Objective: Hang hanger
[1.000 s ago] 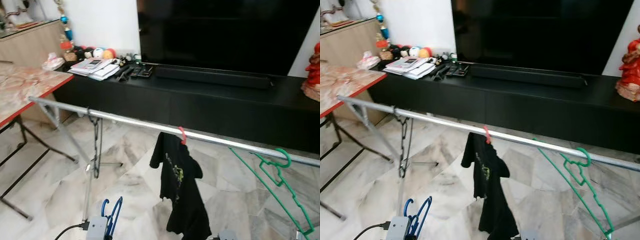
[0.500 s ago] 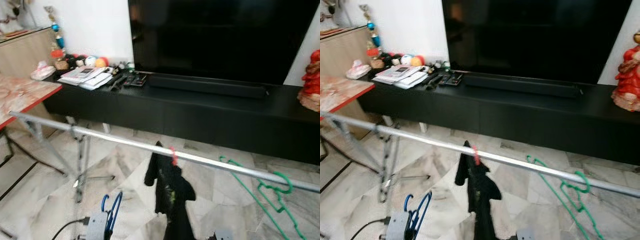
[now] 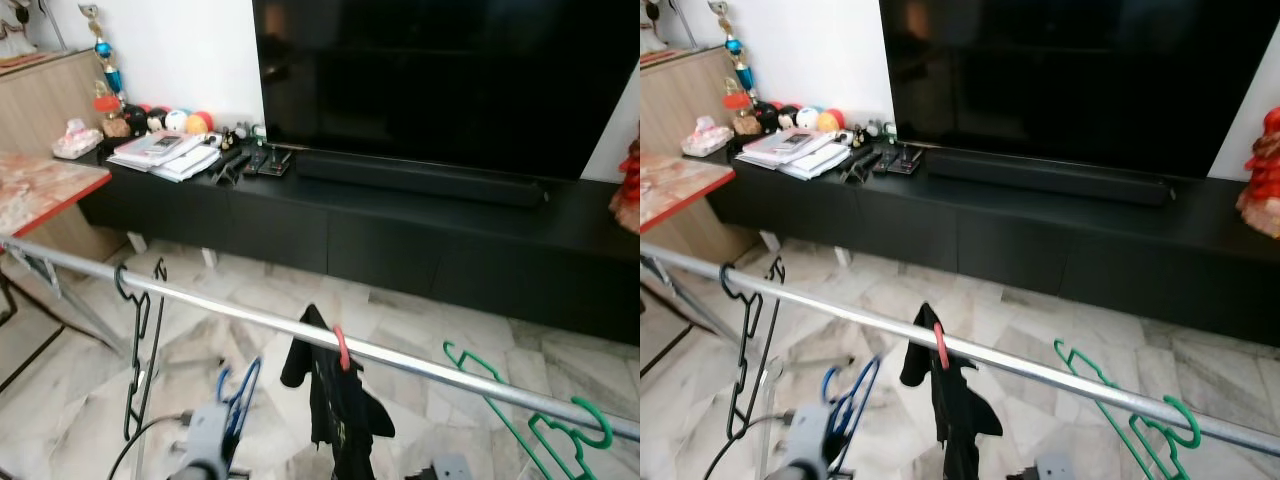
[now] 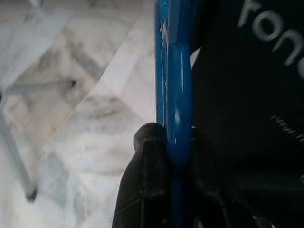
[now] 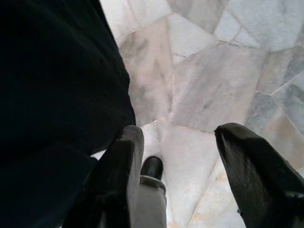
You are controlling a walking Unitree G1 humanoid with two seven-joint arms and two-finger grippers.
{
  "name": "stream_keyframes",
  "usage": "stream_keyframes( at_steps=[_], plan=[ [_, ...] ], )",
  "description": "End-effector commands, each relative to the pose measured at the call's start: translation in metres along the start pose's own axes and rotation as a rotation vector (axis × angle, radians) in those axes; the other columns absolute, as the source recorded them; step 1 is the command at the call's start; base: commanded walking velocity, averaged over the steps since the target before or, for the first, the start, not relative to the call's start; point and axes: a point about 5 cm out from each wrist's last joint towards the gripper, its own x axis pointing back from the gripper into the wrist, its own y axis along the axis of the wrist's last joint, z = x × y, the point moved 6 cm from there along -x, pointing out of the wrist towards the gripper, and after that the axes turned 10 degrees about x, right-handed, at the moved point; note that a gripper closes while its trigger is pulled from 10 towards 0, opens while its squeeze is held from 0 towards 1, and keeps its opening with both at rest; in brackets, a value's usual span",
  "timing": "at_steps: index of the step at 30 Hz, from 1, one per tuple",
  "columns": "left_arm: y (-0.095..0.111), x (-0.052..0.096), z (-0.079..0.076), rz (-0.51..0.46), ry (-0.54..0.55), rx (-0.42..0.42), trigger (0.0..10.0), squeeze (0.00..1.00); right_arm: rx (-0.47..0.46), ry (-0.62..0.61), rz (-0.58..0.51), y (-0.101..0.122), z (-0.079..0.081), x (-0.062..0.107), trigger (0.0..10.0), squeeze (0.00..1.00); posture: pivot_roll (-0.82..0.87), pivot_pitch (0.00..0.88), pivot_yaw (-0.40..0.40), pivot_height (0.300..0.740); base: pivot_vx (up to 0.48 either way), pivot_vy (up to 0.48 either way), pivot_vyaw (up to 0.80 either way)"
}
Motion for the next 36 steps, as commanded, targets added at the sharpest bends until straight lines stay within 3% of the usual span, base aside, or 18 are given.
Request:
stream_keyframes(
  at_steps=[1,5,11,15,18,20,25,36],
  plan=[
    [0.01,0.0,0.006,-0.027,-0.008,-0.044,10.0,0.0,0.001,0.008,0.004,-0.001,0.004,0.0,10.0,0.0,0.07,0.0,0.003,0.74,0.0,0.0,0.0],
    [0.038,0.001,0.019,-0.107,-0.026,-0.099,10.0,0.0,0.002,0.009,0.003,-0.001,0.005,0.0,10.0,0.0,0.06,0.002,0.01,0.74,0.0,0.0,0.0],
    [0.033,0.018,0.02,-0.124,-0.139,-0.173,10.0,0.0,0.01,0.01,0.003,-0.001,0.005,0.0,10.0,0.0,0.06,0.017,0.017,0.74,0.0,0.0,0.0],
    [0.042,0.032,0.016,-0.153,-0.25,-0.21,10.0,0.0,0.015,0.01,0.003,-0.001,0.005,0.0,10.0,0.0,0.07,0.029,0.015,0.74,0.0,0.0,0.0],
    [0.054,0.038,0.02,-0.173,-0.27,-0.244,10.0,0.0,0.018,0.011,0.003,0.0,0.005,0.0,10.0,0.0,0.07,0.029,0.016,0.74,0.0,0.0,0.0],
    [0.079,0.043,0.027,-0.243,-0.258,-0.275,10.0,0.0,0.023,0.014,0.001,0.001,0.006,0.0,10.0,0.0,0.07,0.03,0.017,0.74,0.0,0.0,0.0],
    [0.094,0.045,0.019,-0.278,-0.29,-0.333,10.0,0.0,0.03,0.018,0.0,0.001,0.007,-0.001,10.0,0.0,0.07,0.028,0.019,0.74,0.0,0.0,0.0],
    [0.118,0.044,-0.005,-0.298,-0.381,-0.363,10.0,0.0,0.038,0.014,-0.003,0.003,0.006,-0.001,10.0,0.0,0.07,0.03,0.026,0.74,0.0,0.0,0.0]
  ],
)
